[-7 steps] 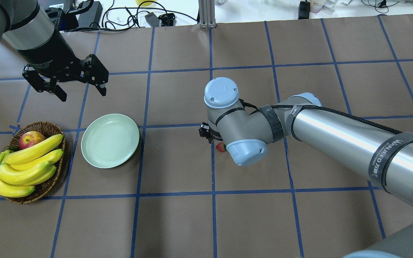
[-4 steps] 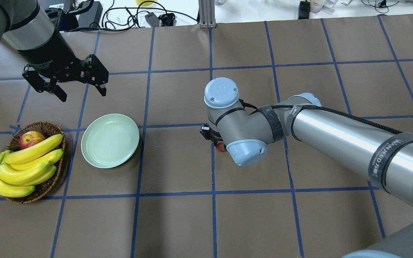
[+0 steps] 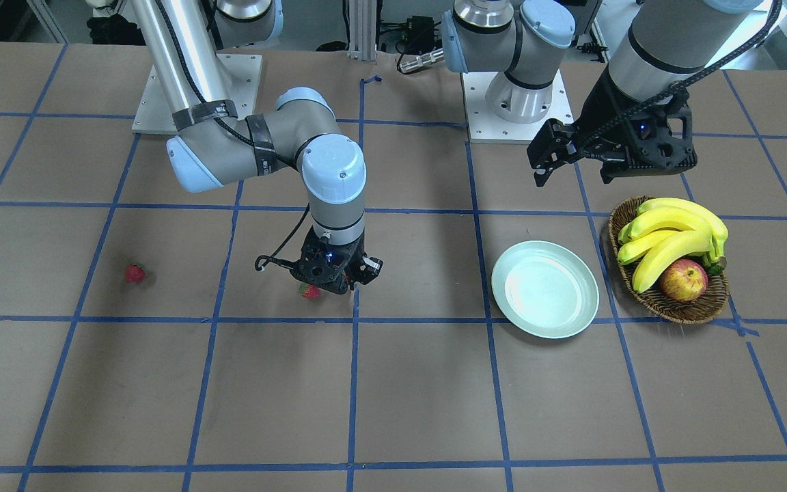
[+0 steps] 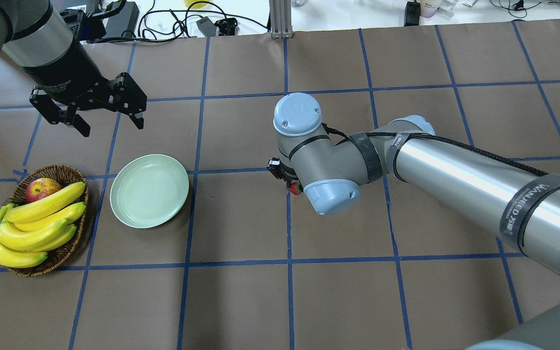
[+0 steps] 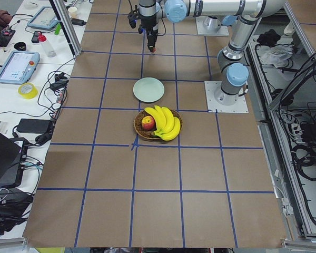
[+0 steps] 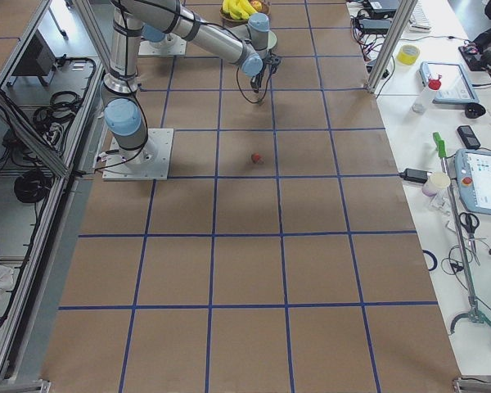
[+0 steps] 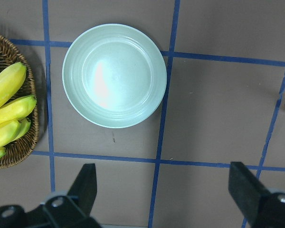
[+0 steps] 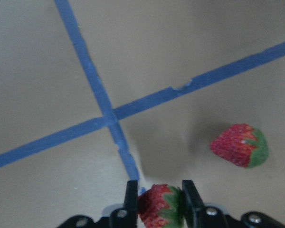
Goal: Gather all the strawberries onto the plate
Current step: 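Grasp the red strawberry with the right gripper and carry it toward the plate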
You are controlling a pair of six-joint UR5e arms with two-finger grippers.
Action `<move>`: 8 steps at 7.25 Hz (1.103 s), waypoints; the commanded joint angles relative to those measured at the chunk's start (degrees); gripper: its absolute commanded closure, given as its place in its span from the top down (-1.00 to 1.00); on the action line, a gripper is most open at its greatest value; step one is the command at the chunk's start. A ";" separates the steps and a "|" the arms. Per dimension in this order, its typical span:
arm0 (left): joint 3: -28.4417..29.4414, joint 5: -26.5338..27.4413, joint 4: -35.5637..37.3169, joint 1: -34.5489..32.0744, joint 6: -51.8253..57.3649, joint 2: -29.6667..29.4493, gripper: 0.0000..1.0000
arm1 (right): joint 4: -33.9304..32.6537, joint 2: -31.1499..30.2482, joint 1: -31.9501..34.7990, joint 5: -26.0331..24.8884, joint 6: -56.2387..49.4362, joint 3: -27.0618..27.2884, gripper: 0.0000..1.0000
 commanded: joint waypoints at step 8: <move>-0.12 0.14 -0.10 -0.06 0.00 0.00 1.00 | 4.12 6.00 3.43 19.51 0.37 -4.96 1.00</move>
